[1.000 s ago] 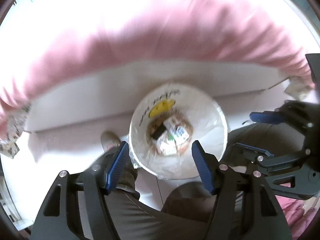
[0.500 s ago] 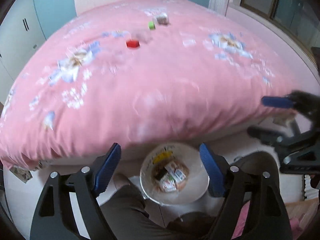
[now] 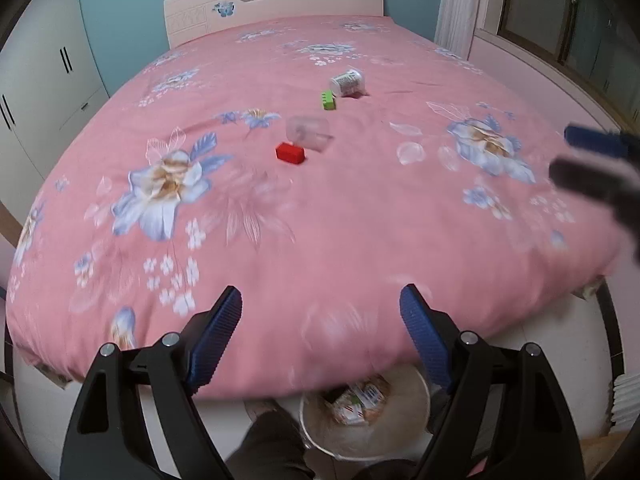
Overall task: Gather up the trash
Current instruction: 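Move both open tools back over the bed toward the remaining items, then grasp the red block with the left tool while the right tool grasps the white bottle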
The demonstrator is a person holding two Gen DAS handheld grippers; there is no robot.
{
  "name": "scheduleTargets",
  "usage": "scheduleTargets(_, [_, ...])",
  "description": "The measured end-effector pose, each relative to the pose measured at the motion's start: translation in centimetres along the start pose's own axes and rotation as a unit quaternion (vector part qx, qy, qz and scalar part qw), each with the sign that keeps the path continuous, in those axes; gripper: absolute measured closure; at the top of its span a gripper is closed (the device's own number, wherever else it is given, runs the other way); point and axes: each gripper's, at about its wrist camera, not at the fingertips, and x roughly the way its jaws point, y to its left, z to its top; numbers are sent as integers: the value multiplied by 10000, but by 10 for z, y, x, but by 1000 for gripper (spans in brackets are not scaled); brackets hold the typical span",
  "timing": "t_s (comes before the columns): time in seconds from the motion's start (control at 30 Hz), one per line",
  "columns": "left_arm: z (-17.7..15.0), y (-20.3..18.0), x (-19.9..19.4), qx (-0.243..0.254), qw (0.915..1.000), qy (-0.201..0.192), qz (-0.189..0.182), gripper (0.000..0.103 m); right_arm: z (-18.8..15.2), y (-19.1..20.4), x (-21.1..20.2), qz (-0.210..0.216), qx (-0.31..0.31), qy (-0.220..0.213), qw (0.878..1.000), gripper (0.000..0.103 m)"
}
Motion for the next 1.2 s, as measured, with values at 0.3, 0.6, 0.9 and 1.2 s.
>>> scheduleTargets(0.3, [58,22,46,-33,10000,-28,-63,20,75,-41,58,-191,55,-30,9998,26])
scheduleTargets(0.6, [103,44,122,276,9996,-40,10,14,141,-83,162,-418,67,84,9991,23])
scheduleTargets(0.9, [131,60,205,371,9990,141,-186,12,176,-115,279,-324,167,494,9981,23])
scheduleTargets(1.2, [144,59,246,655,9971,78,-390,12,202,-128,372,-482,178,829,9952,23])
